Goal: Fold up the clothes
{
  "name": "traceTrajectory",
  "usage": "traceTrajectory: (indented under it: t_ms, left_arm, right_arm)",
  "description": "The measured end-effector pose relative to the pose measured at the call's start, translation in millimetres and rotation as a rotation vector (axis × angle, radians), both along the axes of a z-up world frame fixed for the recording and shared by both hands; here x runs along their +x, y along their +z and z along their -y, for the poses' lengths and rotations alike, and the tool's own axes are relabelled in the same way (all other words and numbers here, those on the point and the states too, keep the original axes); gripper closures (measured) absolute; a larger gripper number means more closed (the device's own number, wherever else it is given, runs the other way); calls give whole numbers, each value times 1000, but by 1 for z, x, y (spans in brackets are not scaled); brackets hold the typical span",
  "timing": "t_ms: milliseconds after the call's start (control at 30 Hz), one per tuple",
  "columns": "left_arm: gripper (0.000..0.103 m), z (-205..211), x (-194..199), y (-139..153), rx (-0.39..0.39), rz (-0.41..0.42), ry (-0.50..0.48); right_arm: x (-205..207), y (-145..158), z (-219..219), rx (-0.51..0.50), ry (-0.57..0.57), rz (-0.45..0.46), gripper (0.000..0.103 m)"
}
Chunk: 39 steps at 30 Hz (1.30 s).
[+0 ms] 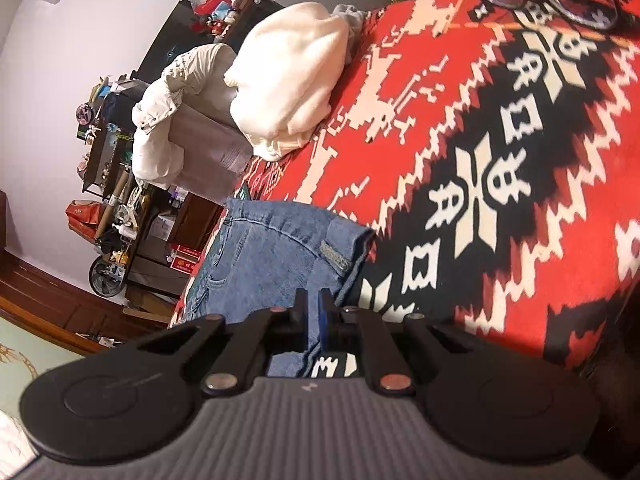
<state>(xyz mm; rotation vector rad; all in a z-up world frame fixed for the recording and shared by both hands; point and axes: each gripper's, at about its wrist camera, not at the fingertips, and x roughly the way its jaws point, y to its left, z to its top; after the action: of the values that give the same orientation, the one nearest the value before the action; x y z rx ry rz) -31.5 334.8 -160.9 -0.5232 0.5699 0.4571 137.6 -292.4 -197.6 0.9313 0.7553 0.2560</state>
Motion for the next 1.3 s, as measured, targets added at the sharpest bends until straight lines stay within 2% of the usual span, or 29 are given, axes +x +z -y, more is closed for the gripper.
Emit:
traceTrajectory:
  t_ms: [200,400,500,600,833,933,1067,1167,1300]
  left_arm:
    - [97,-24,-1,23,28,40,64]
    - [97,-70,-15,25,-11,37,158]
    - [97,-78,-22,23,-39,53,150]
    - [97,-70,-27,34,-27,99,119]
    - [97,-16,-25,90,59,202,-75]
    - [98,21,-20,114,87,255,-181]
    - [98,78,-5,135,84,318,-335]
    - [98,125,12,137,57,335,-454]
    - [98,189,45,117,-5,296,-589]
  right_arm:
    - [1,14,-1,-26,18,27,95]
    - [2,22,-11,-45,57,43,96]
    - [2,24,-18,-52,76,42,95]
    - [1,25,-25,-53,94,42,95]
    - [-3,43,-44,-83,171,79,95]
    - [-7,56,-55,-95,222,116,95]
    - [-17,71,-66,-82,283,160,95]
    - [-25,79,-66,-70,298,178,95]
    - [-36,83,-58,-67,298,187,95]
